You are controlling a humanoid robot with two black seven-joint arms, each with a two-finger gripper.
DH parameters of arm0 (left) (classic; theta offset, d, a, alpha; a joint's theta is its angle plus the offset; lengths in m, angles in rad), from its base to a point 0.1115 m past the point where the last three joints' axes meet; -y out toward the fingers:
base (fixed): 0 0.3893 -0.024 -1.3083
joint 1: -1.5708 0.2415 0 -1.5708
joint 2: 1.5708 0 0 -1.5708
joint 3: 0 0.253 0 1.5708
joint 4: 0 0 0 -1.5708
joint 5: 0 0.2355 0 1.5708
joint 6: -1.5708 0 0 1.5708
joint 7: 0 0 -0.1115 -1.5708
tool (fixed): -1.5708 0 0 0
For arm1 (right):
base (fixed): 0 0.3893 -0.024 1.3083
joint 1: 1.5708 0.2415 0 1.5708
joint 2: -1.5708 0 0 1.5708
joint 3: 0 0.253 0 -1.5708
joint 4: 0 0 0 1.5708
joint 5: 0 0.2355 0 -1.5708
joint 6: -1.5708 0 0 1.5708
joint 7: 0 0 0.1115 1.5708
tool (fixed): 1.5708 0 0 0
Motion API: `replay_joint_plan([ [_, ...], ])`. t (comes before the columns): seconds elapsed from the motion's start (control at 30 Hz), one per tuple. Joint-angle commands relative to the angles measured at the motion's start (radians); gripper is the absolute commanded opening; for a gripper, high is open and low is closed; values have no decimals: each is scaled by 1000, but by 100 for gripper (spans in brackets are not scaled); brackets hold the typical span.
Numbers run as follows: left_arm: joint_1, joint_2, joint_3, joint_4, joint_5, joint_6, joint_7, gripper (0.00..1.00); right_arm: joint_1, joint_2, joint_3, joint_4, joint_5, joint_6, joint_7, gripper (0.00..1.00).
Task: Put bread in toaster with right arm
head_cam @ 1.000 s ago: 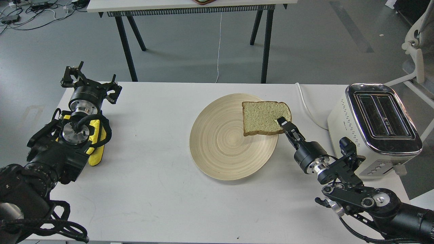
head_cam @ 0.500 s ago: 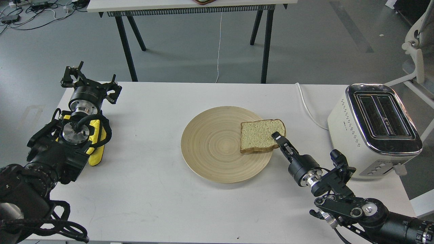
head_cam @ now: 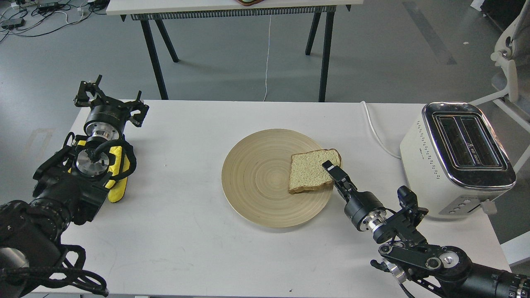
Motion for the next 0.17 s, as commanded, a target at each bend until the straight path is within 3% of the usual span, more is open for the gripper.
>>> replay_joint_plan([
  [0.0,0,0,0,0,0,0,0,100,-40,9,93,53,-6,0,0,99],
  [0.13,0,0,0,0,0,0,0,100,-60,23,133,99,-6,0,0,98],
])
